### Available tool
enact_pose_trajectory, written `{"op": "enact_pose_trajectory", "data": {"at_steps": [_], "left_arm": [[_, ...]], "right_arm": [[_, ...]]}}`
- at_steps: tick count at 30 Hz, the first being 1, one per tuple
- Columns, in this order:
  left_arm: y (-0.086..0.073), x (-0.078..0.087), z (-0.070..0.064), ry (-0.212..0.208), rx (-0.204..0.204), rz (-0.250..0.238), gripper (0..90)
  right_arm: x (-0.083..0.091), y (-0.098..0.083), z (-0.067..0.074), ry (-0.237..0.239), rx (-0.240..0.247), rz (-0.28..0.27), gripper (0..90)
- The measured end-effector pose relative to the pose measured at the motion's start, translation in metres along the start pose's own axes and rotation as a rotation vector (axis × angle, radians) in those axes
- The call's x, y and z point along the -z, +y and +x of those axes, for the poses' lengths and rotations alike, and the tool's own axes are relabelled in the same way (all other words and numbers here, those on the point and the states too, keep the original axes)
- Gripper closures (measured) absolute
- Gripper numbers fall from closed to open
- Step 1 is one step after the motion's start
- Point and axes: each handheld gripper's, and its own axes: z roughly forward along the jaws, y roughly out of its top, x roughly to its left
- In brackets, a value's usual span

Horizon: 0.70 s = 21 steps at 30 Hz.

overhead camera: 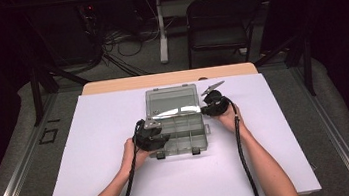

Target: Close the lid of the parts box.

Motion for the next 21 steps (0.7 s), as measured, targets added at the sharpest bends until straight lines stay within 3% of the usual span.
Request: {"op": "enact_pose_trajectory", "data": {"at_steps": [21], "left_arm": [[-0.0001,0.0001,-0.0003,0.002,0.000,-0.001,54.8]], "right_arm": [[-0.0021,0.0016,-0.0025,-0.001,-0.005,-0.031,90.0]]}}
